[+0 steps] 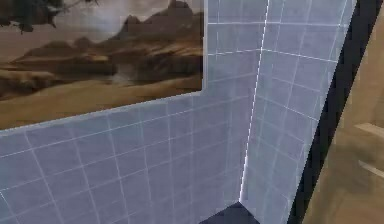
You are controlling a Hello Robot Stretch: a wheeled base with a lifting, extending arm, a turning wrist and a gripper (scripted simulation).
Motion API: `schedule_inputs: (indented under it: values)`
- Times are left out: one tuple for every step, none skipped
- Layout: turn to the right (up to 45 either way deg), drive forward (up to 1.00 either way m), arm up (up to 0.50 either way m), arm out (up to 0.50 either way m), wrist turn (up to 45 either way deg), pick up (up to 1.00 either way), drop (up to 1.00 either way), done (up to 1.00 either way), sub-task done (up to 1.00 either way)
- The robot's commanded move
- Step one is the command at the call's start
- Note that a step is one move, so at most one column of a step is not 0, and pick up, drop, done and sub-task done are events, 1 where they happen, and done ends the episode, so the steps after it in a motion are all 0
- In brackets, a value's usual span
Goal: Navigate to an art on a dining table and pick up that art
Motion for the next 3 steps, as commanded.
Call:
schedule_inputs:
  values:
    - [-45.0, 0.0, 0.0, 0.0, 0.0, 0.0, 0.0, 0.0, 0.0]
    - [-45.0, 0.0, 0.0, 0.0, 0.0, 0.0, 0.0, 0.0, 0.0]
    - [-45.0, 0.0, 0.0, 0.0, 0.0, 0.0, 0.0, 0.0, 0.0]
